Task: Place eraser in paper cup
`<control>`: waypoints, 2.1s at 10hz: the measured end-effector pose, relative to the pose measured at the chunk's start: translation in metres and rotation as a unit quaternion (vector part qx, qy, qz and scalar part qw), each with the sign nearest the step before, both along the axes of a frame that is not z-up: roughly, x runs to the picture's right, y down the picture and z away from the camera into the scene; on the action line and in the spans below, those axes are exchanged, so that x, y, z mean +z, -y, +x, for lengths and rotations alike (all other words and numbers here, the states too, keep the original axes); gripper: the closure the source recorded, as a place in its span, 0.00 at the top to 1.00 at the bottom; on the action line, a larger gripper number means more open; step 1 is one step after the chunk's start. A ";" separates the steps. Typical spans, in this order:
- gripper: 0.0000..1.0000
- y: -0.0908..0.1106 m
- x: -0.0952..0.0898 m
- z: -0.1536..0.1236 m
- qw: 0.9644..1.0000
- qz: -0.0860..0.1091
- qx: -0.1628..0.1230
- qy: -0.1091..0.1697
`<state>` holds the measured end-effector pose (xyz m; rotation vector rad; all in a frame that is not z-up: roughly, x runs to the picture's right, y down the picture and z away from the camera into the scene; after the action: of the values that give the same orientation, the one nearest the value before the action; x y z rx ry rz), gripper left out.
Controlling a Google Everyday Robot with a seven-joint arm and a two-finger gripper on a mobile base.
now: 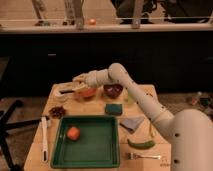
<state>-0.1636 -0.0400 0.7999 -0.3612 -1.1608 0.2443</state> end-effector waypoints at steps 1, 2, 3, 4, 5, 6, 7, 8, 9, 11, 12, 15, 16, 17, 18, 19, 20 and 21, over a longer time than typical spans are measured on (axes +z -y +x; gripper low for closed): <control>0.14 0.004 0.002 -0.009 1.000 0.000 -0.003 0.003; 0.14 0.006 0.004 -0.019 1.000 0.000 -0.007 0.008; 0.14 0.009 0.006 -0.024 1.000 -0.001 -0.010 0.011; 0.14 0.011 0.009 -0.025 1.000 -0.003 -0.009 0.013; 0.14 0.013 0.011 -0.030 1.000 -0.005 -0.010 0.017; 0.14 0.012 0.013 -0.036 1.000 -0.007 -0.011 0.020; 0.14 0.012 0.017 -0.042 1.000 -0.010 -0.011 0.024; 0.14 0.012 0.022 -0.047 0.999 -0.014 -0.011 0.027; 0.14 0.012 0.024 -0.052 0.999 -0.016 -0.011 0.029; 0.14 0.011 0.031 -0.066 0.999 -0.023 -0.014 0.036; 0.14 0.011 0.034 -0.066 0.999 -0.025 -0.014 0.036; 0.14 0.010 0.043 -0.079 0.998 -0.037 -0.018 0.041; 0.14 0.010 0.047 -0.079 0.998 -0.040 -0.018 0.041; 0.14 0.008 0.050 -0.086 0.998 -0.045 -0.021 0.044; 0.14 0.006 0.053 -0.088 0.998 -0.049 -0.024 0.044; 0.14 0.005 0.056 -0.087 0.997 -0.052 -0.024 0.044; 0.14 0.002 0.060 -0.088 0.997 -0.057 -0.026 0.043; 0.14 -0.001 0.062 -0.092 0.997 -0.062 -0.029 0.044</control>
<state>-0.2554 -0.0387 0.8623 -0.5180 -1.2222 0.2514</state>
